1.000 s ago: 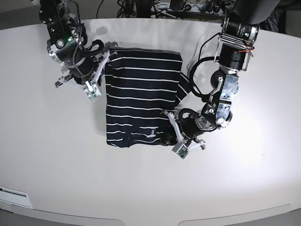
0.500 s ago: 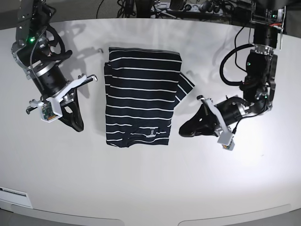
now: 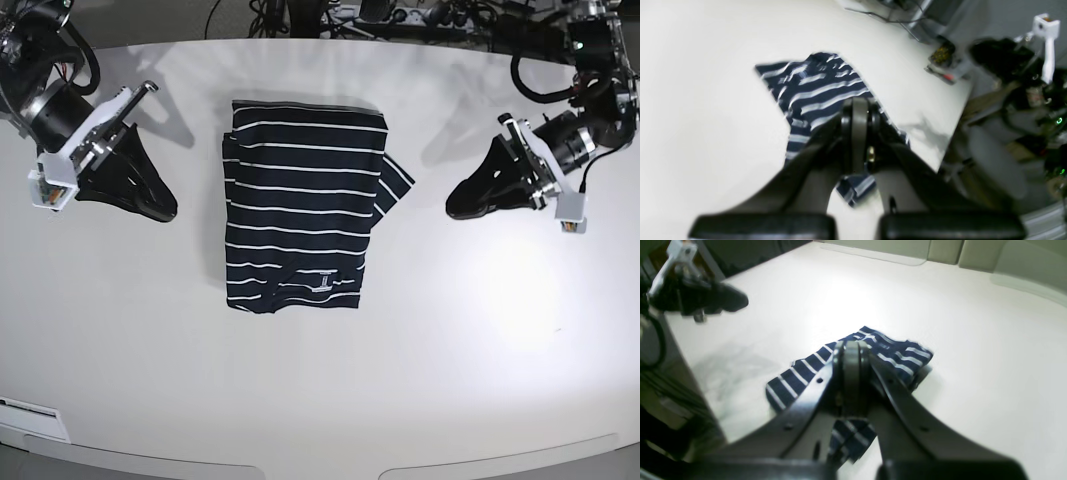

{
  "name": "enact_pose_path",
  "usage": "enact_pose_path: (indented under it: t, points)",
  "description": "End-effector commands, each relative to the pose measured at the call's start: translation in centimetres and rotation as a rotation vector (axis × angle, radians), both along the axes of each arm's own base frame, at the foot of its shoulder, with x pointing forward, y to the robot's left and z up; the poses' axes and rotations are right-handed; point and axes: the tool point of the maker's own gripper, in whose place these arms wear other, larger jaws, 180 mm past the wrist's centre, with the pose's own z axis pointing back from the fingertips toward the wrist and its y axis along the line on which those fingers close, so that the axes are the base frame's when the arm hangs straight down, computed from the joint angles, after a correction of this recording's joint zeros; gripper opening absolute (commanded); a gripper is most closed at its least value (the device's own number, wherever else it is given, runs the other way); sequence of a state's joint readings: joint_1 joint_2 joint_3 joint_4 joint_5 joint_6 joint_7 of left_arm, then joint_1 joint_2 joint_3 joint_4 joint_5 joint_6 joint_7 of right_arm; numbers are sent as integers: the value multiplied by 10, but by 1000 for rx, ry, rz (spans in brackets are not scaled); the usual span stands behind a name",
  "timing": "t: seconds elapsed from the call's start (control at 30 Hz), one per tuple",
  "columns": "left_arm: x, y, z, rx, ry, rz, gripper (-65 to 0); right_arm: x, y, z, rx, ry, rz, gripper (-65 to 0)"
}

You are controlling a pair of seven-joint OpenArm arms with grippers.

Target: Fold the T-shirt properly

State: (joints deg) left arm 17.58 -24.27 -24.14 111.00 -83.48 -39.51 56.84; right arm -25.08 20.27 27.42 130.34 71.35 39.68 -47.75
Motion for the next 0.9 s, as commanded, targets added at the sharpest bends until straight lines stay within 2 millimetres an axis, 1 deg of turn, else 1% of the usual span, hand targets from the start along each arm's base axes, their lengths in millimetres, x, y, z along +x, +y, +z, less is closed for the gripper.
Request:
enact_pose_path:
  t: [0.0, 0.13, 0.23, 0.37, 0.43, 0.57, 0.7, 0.87]
  points:
    - [-8, 1, 11, -3, -29, -6, -650, -6, -2, 7, 18, -10, 6, -650]
    - [-39, 9, 5, 51, 24, 20, -650, -28, -16, -8, 19, 105, -16, -650]
    - [-60, 15, 5, 99, 58, 37, -650, -45, -24, -15, 19, 187, -20, -650]
    - [-90, 21, 3, 156, 123, 58, -650, -72, -46, -42, -98, 340, -59, -650]
    - [-105, 21, 2, 178, 162, 58, -650, -85, -52, -50, -125, 400, -69, -650]
    - [-137, 12, -1, 216, 252, 11, -650, -112, -54, -65, -153, 519, -58, -650]
    - [-176, 1, -9, 261, 385, -71, -650, -145, -54, -80, -185, 662, -33, -650]
    - [-219, 0, -15, 276, 560, -121, -650, -185, -55, -89, -194, 815, -15, -650]
